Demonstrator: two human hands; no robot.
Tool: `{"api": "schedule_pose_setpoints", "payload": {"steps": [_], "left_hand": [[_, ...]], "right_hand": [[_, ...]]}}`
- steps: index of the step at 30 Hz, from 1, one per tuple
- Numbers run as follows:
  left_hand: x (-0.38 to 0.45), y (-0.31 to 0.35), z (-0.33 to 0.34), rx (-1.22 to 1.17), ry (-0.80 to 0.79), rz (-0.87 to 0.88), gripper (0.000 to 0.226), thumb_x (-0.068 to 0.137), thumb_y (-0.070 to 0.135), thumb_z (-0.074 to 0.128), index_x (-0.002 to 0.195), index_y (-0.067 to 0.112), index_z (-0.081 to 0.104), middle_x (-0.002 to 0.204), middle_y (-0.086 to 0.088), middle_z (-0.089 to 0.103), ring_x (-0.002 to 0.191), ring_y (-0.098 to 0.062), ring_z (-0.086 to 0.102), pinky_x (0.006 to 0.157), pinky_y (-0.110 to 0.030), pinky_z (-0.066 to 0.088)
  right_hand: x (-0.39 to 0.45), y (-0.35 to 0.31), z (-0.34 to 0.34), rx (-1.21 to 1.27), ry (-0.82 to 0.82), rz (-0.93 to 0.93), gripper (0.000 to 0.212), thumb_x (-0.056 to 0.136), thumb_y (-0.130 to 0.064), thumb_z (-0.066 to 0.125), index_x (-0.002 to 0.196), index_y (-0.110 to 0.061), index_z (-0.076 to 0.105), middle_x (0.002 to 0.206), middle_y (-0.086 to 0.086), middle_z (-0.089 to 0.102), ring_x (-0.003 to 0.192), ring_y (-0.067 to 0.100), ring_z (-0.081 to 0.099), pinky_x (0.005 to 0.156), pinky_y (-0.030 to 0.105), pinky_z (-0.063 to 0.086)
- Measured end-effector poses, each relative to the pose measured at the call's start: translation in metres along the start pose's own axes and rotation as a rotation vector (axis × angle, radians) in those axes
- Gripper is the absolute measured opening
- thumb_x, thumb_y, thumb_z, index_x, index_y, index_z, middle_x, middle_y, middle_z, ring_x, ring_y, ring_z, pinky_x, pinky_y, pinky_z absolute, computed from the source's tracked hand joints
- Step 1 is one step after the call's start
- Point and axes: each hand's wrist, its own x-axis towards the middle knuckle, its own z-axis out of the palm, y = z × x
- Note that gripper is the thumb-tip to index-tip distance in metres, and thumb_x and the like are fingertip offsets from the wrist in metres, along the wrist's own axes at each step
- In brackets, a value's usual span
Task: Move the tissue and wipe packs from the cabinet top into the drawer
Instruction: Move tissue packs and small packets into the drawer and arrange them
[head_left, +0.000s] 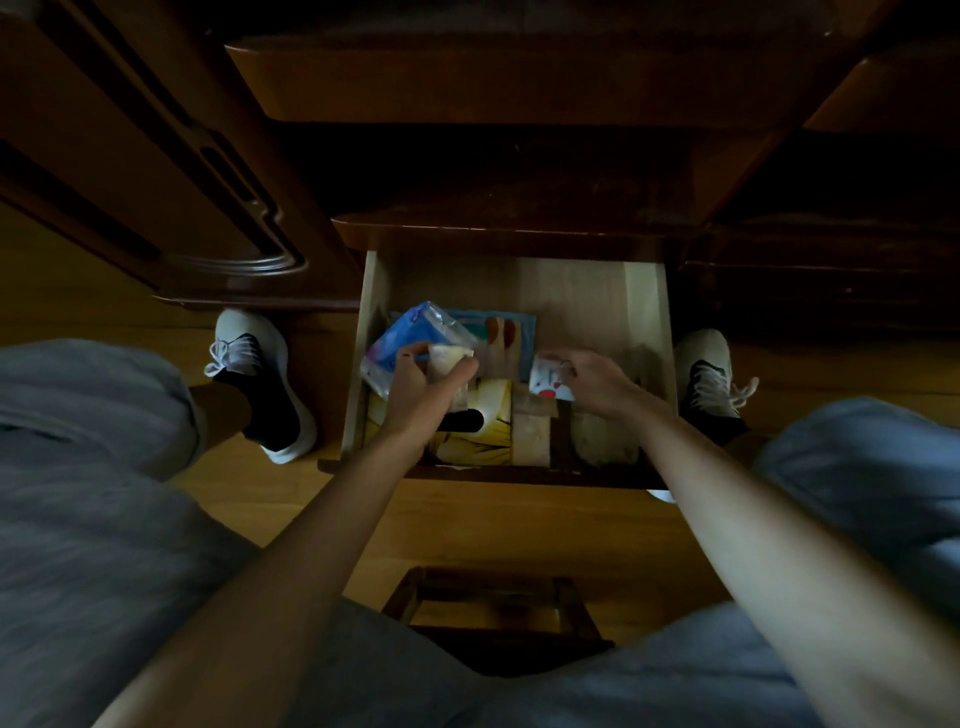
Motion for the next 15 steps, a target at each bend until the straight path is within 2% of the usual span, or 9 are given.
{"api": "schedule_pose_setpoints", "payload": {"steps": [2, 5, 7, 9, 11, 13, 15], "left_hand": [[-0.001, -0.004, -0.004, 0.026, -0.012, 0.016, 0.064, 0.080, 0.046, 0.078, 0.133, 0.028, 0.046, 0.104, 0.016, 0.061, 0.086, 0.004, 0.065, 0.065, -0.016, 0.050], [-0.001, -0.010, -0.010, 0.039, -0.011, 0.023, 0.067, 0.081, 0.045, 0.078, 0.137, 0.024, 0.047, 0.107, 0.016, 0.061, 0.090, 0.003, 0.064, 0.068, -0.016, 0.050], [-0.002, -0.010, -0.011, 0.064, -0.013, 0.030, 0.067, 0.081, 0.045, 0.077, 0.137, 0.026, 0.047, 0.106, 0.018, 0.059, 0.088, 0.005, 0.063, 0.064, -0.012, 0.049], [-0.002, -0.009, -0.011, 0.078, -0.021, 0.041, 0.063, 0.081, 0.045, 0.077, 0.135, 0.028, 0.047, 0.104, 0.019, 0.059, 0.083, 0.014, 0.062, 0.054, -0.007, 0.047], [-0.001, -0.009, -0.008, 0.085, -0.037, 0.061, 0.058, 0.083, 0.043, 0.076, 0.131, 0.031, 0.047, 0.103, 0.018, 0.059, 0.079, 0.022, 0.058, 0.052, -0.002, 0.045], [-0.001, -0.009, -0.005, 0.096, -0.056, 0.070, 0.052, 0.083, 0.043, 0.076, 0.126, 0.036, 0.046, 0.102, 0.017, 0.060, 0.079, 0.022, 0.058, 0.052, -0.001, 0.044], [0.000, -0.008, -0.003, 0.100, -0.070, 0.077, 0.050, 0.083, 0.043, 0.076, 0.122, 0.038, 0.045, 0.102, 0.017, 0.061, 0.080, 0.021, 0.059, 0.053, -0.001, 0.044]], "right_hand": [[0.012, -0.004, 0.012, -0.041, -0.084, 0.018, 0.041, 0.108, -0.015, 0.039, 0.146, -0.020, 0.054, 0.144, 0.013, 0.057, 0.125, 0.028, 0.056, 0.096, 0.032, 0.046], [0.024, -0.005, 0.030, -0.090, -0.186, 0.080, 0.036, 0.106, -0.014, 0.043, 0.139, -0.012, 0.056, 0.133, 0.019, 0.063, 0.118, 0.033, 0.061, 0.100, 0.047, 0.050], [0.028, -0.004, 0.035, -0.176, -0.199, 0.092, 0.037, 0.101, -0.021, 0.053, 0.136, -0.010, 0.053, 0.127, 0.018, 0.064, 0.114, 0.033, 0.062, 0.096, 0.046, 0.051], [0.029, -0.003, 0.035, -0.262, -0.188, 0.112, 0.046, 0.097, -0.028, 0.058, 0.138, -0.010, 0.050, 0.127, 0.017, 0.062, 0.114, 0.034, 0.061, 0.093, 0.042, 0.050], [0.030, -0.002, 0.035, -0.354, -0.177, 0.105, 0.040, 0.096, -0.034, 0.058, 0.129, -0.012, 0.054, 0.122, 0.016, 0.064, 0.110, 0.033, 0.061, 0.092, 0.043, 0.050], [0.029, -0.001, 0.037, -0.445, -0.182, 0.095, 0.032, 0.095, -0.041, 0.056, 0.113, -0.015, 0.059, 0.117, 0.013, 0.066, 0.111, 0.032, 0.059, 0.094, 0.046, 0.050], [0.028, 0.000, 0.039, -0.497, -0.192, 0.095, 0.037, 0.094, -0.048, 0.057, 0.111, -0.015, 0.062, 0.117, 0.010, 0.066, 0.120, 0.031, 0.053, 0.102, 0.047, 0.044]]}}
